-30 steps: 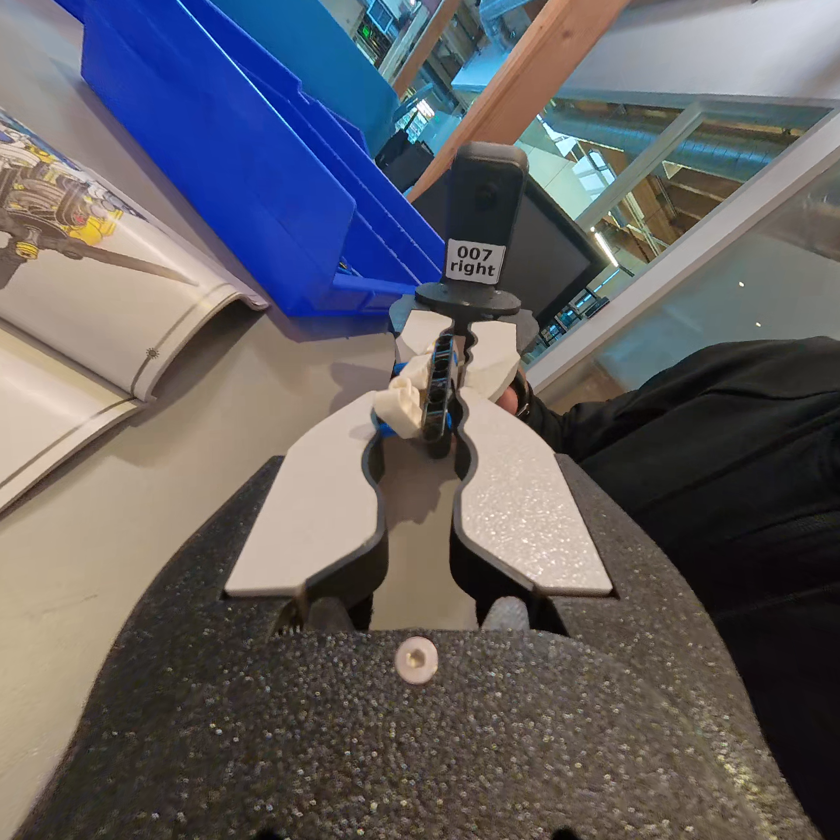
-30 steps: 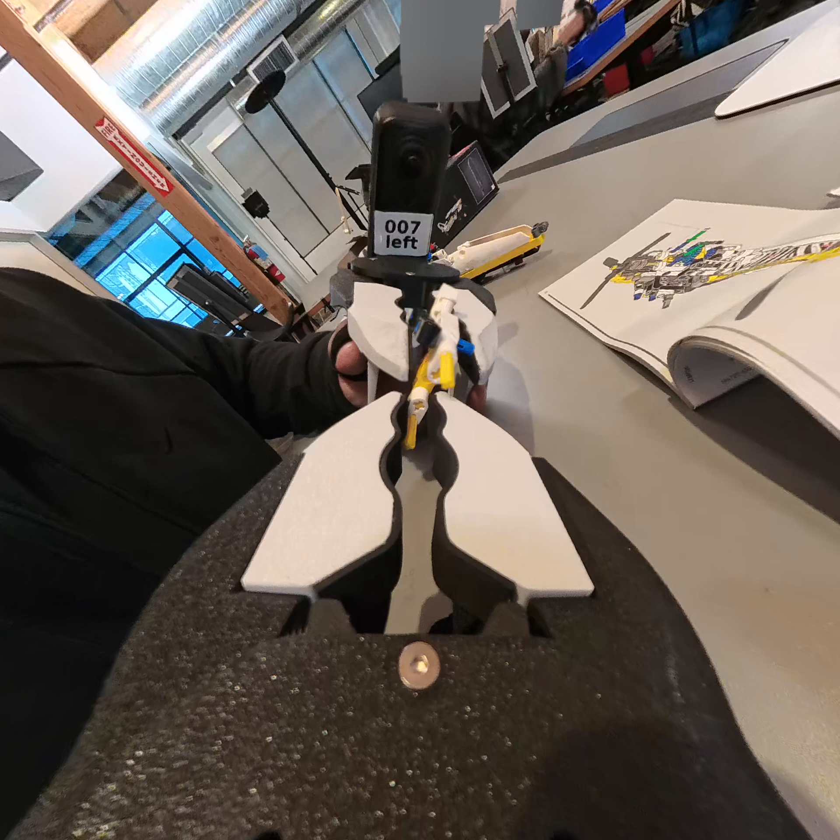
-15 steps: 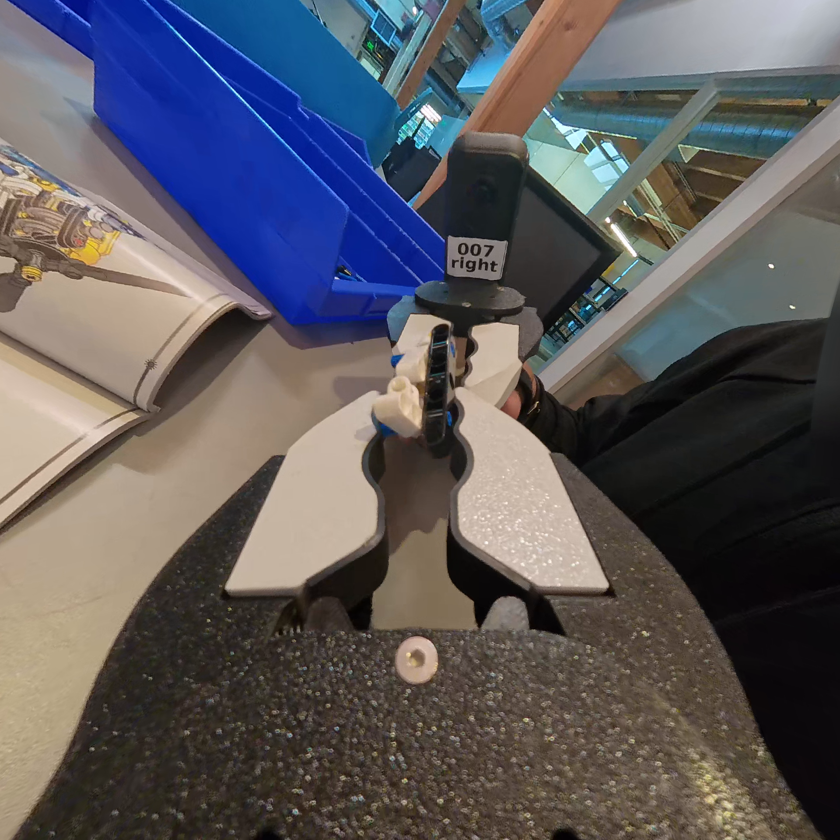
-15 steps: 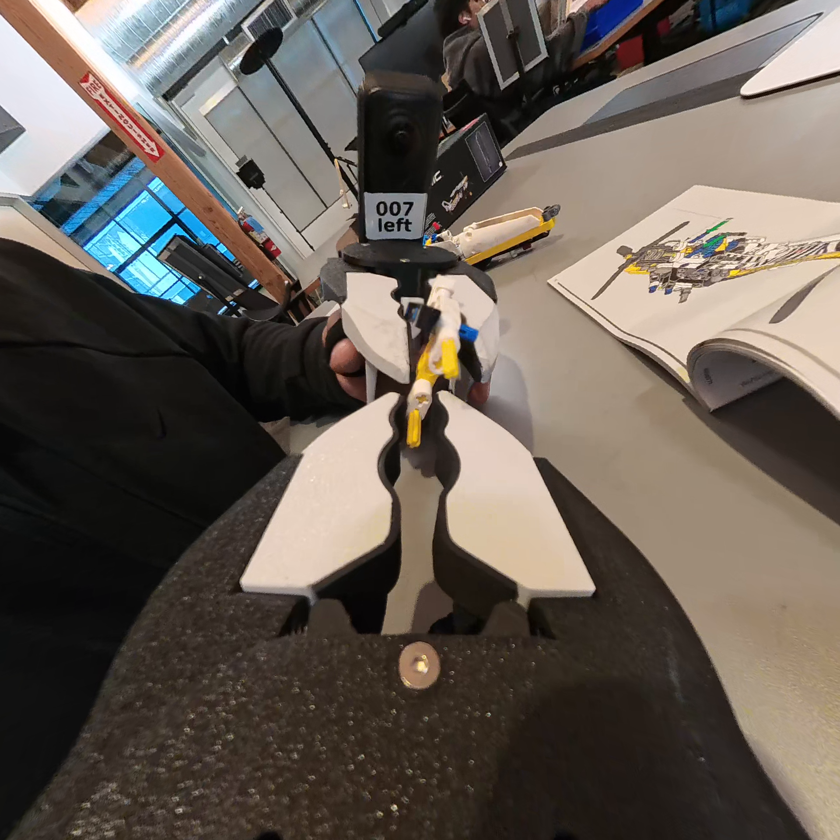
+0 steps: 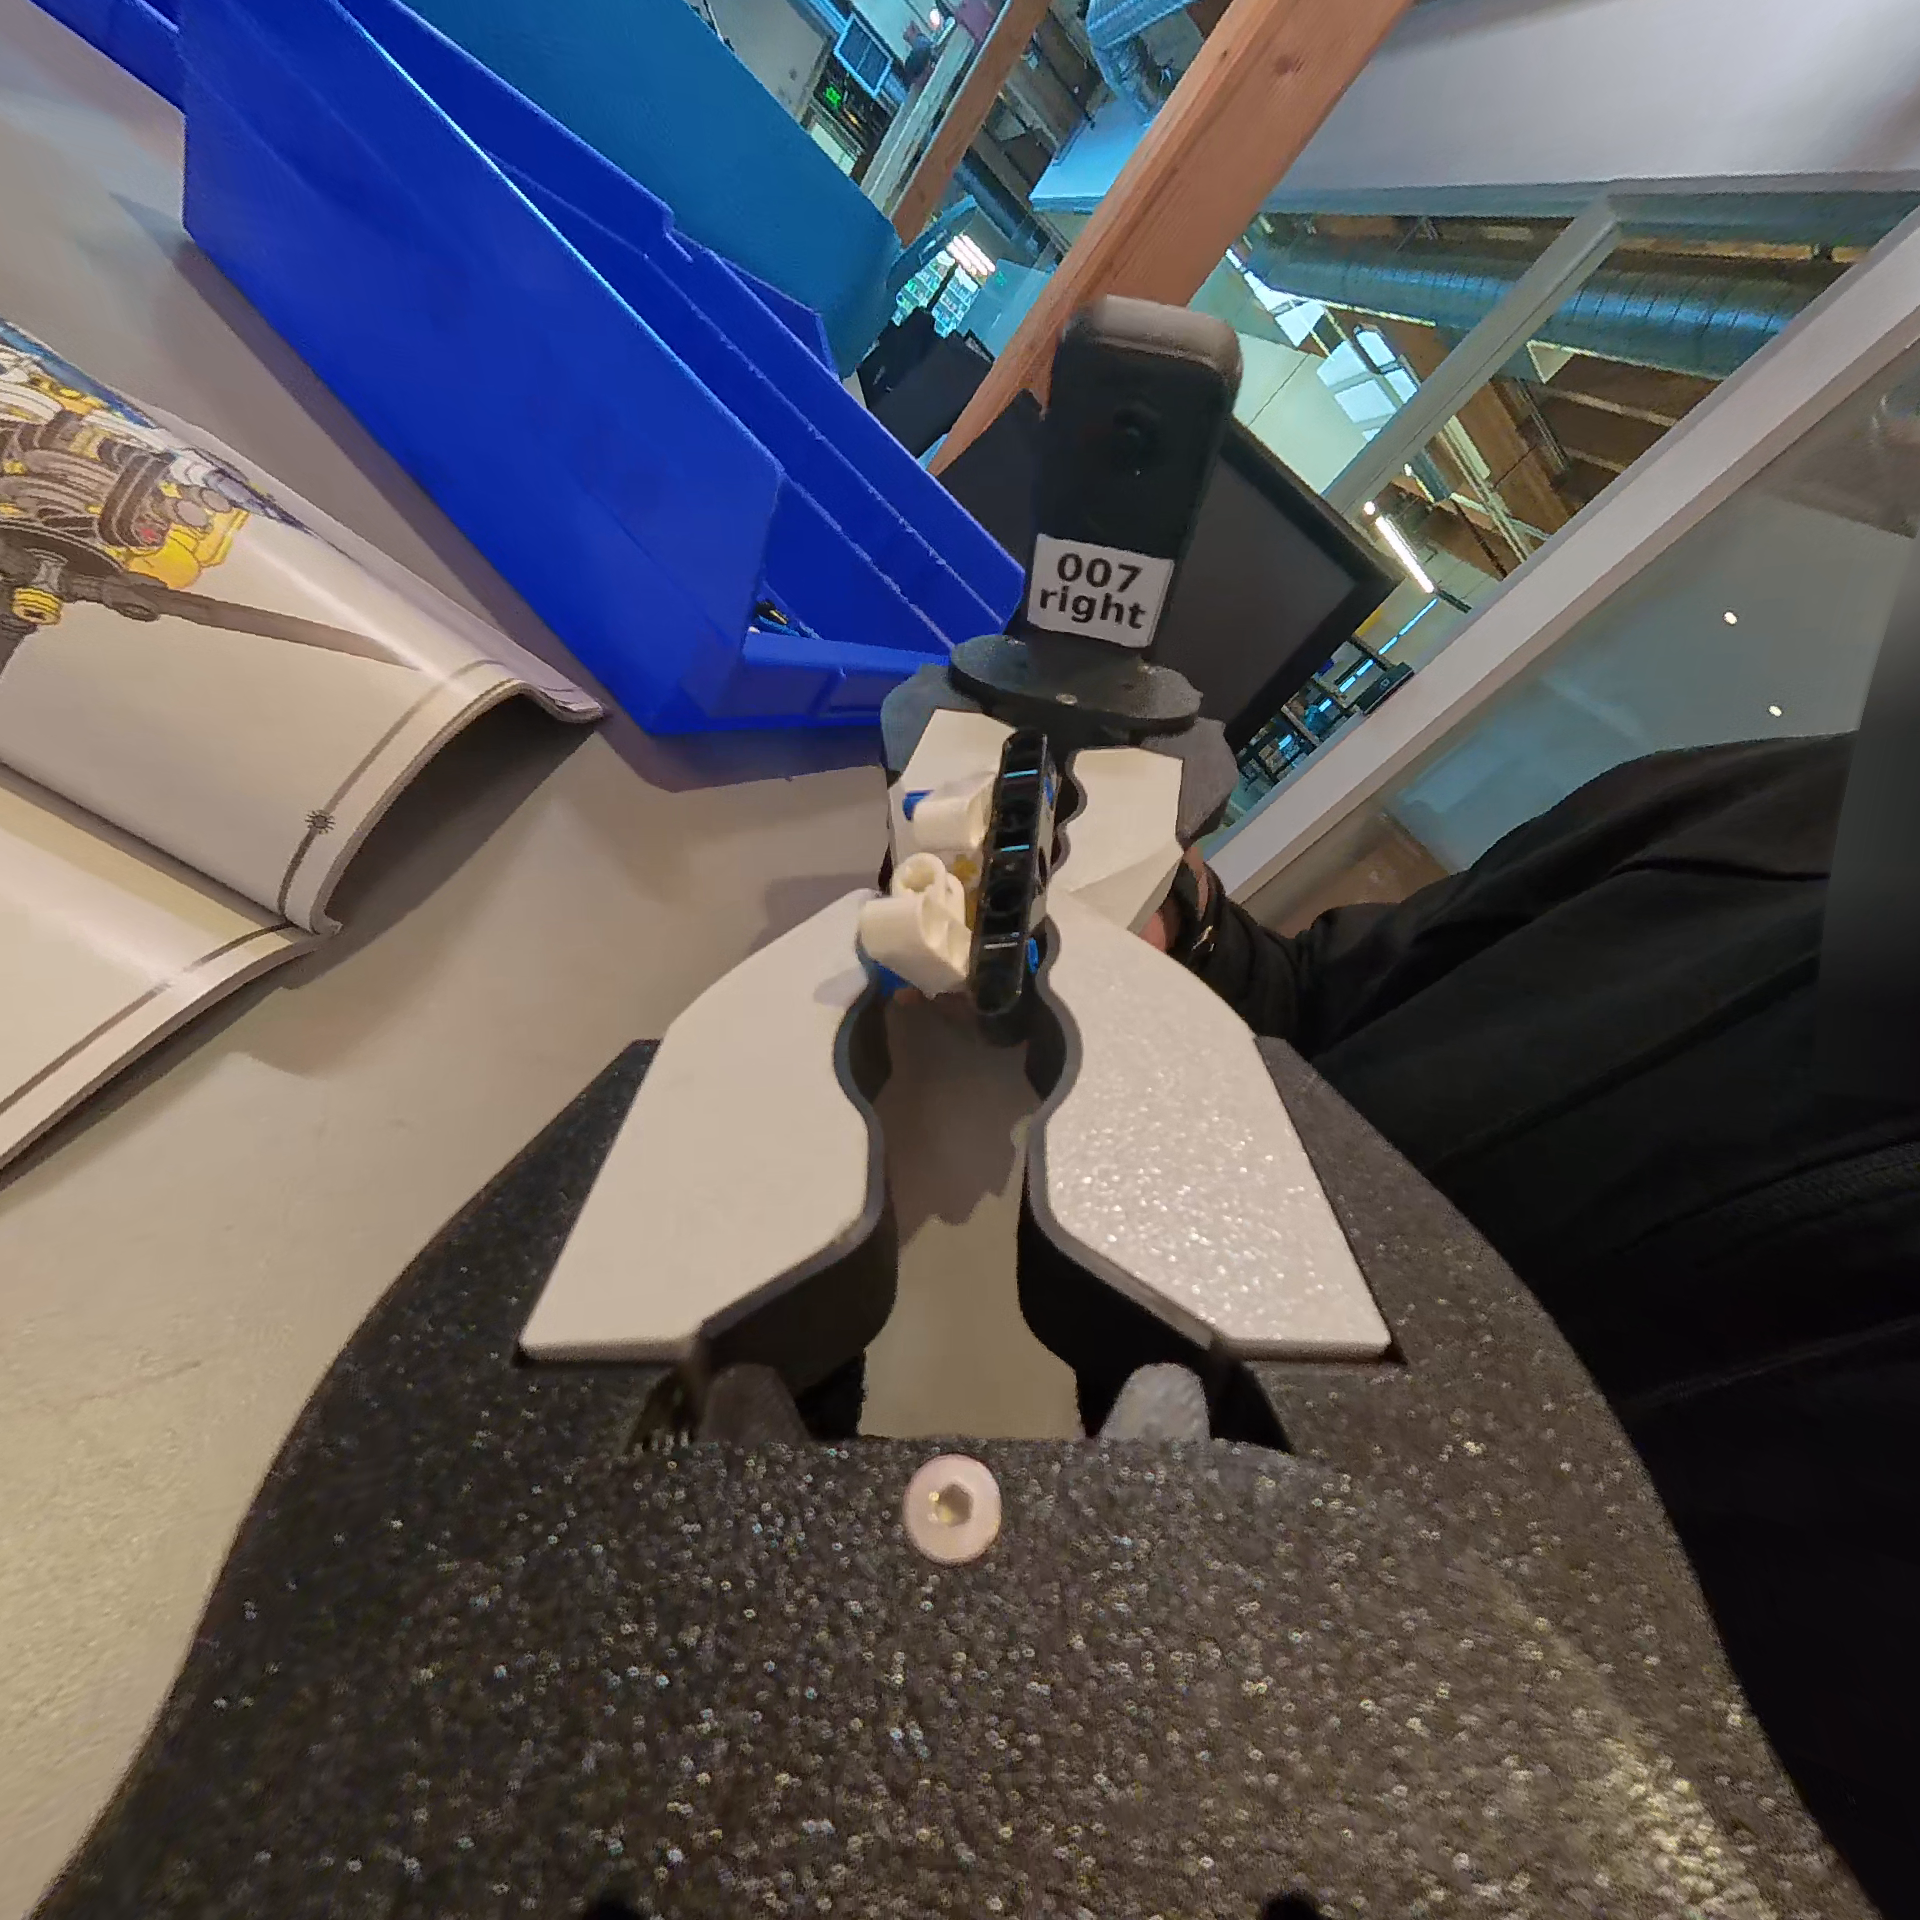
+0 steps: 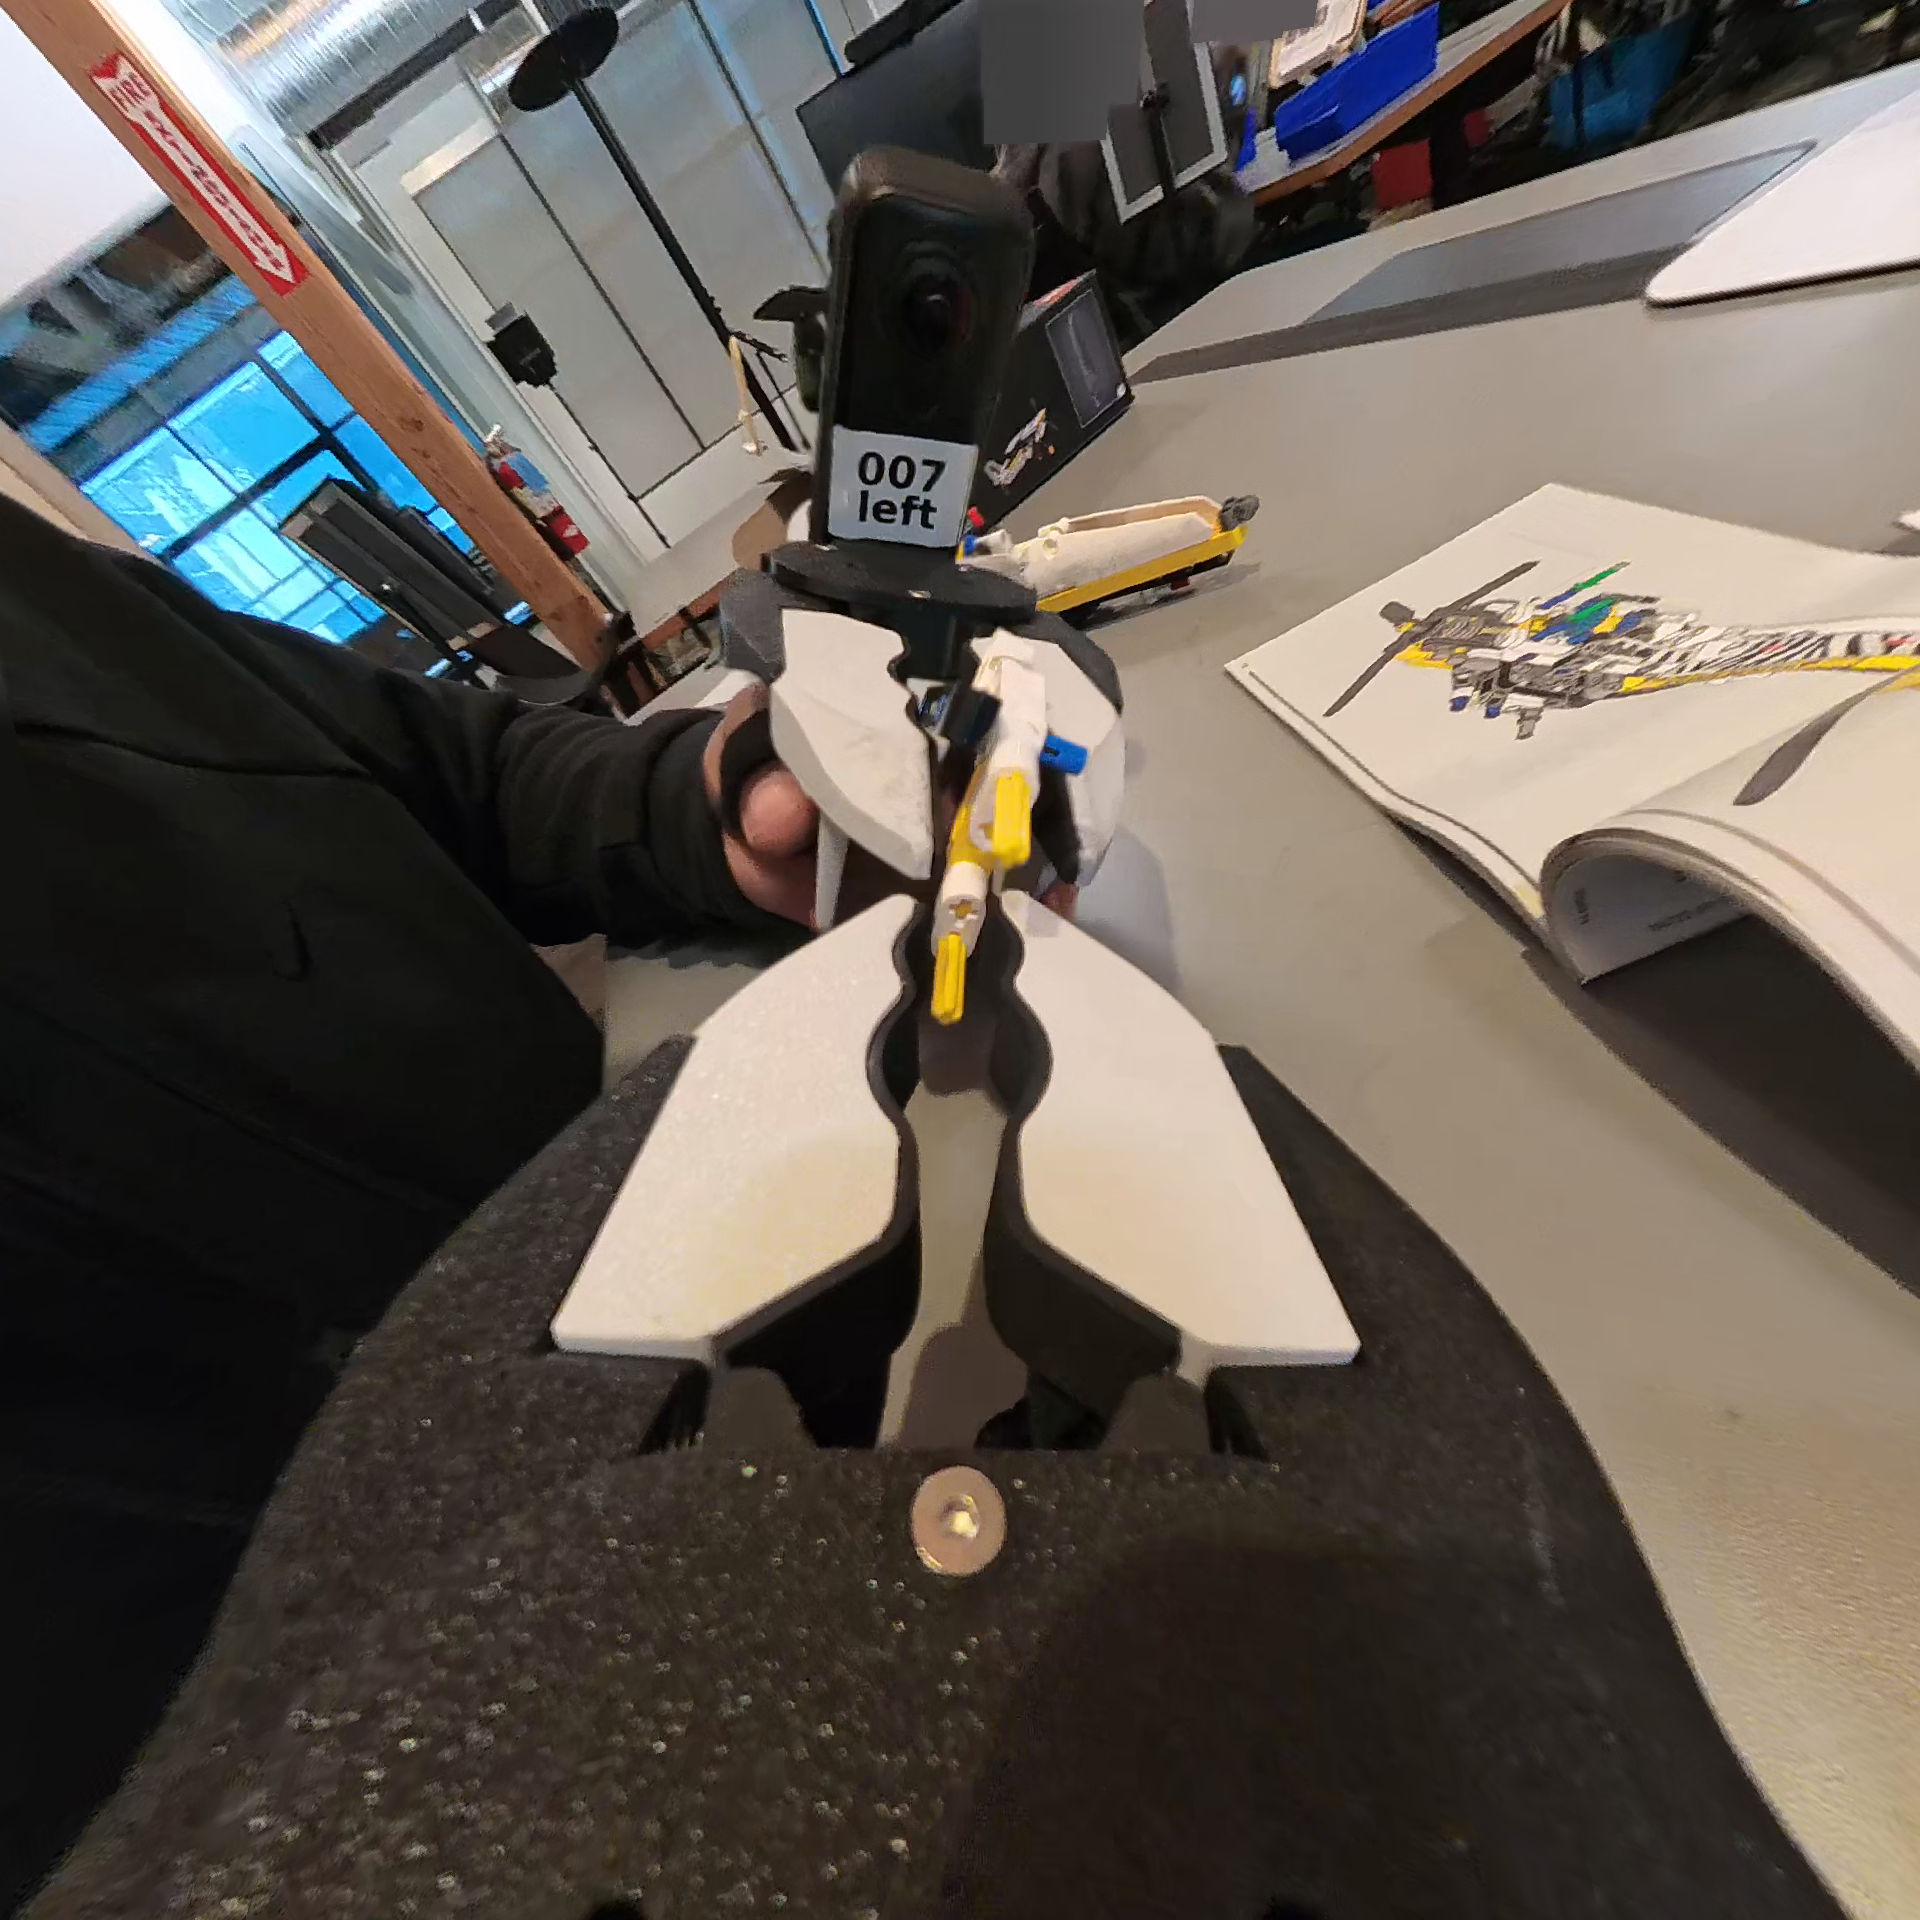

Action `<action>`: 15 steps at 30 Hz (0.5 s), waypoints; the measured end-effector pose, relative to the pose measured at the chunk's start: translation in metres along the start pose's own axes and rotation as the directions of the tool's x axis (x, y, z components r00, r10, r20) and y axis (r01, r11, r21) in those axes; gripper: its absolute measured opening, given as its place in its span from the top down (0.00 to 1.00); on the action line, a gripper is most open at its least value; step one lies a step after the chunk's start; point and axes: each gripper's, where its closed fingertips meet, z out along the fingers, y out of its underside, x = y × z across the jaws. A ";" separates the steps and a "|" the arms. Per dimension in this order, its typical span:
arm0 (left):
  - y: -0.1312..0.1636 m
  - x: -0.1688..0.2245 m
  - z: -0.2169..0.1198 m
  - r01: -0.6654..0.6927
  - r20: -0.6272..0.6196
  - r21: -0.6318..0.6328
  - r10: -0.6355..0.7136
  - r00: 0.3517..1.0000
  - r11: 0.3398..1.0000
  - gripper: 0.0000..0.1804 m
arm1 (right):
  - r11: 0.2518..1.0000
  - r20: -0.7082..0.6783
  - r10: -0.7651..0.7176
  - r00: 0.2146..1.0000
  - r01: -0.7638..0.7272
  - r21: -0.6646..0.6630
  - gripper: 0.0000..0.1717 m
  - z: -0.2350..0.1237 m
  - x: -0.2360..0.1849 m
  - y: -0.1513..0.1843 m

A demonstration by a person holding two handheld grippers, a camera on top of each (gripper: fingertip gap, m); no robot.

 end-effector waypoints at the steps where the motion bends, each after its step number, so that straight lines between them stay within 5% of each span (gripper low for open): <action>1: -0.002 0.000 -0.001 0.006 -0.001 0.009 -0.006 1.000 1.000 0.87 | 1.000 -0.009 -0.013 1.000 0.013 0.009 0.95 -0.001 0.000 -0.001; 10: -0.006 0.002 -0.004 -0.011 -0.017 0.038 0.012 1.000 0.999 0.86 | 0.997 0.015 0.017 1.000 -0.018 0.072 0.96 -0.005 -0.002 -0.008; 15: -0.009 0.008 -0.002 0.221 -0.146 0.061 -0.210 0.967 0.973 0.83 | 0.986 0.017 0.036 0.999 -0.038 0.161 0.96 -0.014 0.003 -0.020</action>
